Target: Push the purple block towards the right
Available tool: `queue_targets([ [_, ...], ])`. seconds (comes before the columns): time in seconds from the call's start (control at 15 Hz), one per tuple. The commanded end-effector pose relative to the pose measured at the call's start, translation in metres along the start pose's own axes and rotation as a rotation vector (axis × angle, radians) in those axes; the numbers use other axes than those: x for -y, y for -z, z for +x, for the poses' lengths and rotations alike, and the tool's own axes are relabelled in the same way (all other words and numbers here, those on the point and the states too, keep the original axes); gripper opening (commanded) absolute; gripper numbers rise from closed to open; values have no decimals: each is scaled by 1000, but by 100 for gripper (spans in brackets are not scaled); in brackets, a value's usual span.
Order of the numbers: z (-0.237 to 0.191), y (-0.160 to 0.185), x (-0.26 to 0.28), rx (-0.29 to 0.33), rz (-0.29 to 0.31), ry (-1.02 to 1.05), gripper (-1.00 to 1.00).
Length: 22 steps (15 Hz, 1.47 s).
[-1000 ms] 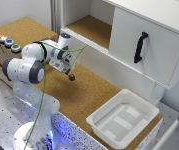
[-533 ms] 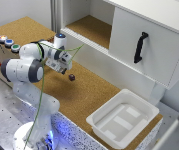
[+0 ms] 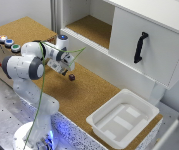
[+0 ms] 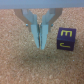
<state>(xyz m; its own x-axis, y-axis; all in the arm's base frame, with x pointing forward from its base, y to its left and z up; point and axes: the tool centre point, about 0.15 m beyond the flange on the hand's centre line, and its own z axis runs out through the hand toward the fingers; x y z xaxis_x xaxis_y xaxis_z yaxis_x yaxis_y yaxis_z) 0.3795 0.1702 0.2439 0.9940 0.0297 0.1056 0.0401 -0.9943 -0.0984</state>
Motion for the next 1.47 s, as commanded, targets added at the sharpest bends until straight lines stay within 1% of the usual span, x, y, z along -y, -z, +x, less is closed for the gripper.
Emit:
queue_targets([
  [0.0,37,-34,-7,51,-69,1,-100],
  [0.2,46,-45,-19,49,-78,9,-100],
  [0.27,48,-43,-26,42,-74,1,-100],
  [0.4,49,-39,-37,33,-89,-3,-100],
  [0.53,52,-42,-53,42,-79,-17,-100],
  [0.87,58,-33,-81,38,-94,-29,-100],
  [1.0,54,-27,-98,41,-94,-54,-100],
  [1.2,41,-26,-123,64,-86,-94,-100],
  [1.4,26,-23,-138,68,-91,-127,-100],
])
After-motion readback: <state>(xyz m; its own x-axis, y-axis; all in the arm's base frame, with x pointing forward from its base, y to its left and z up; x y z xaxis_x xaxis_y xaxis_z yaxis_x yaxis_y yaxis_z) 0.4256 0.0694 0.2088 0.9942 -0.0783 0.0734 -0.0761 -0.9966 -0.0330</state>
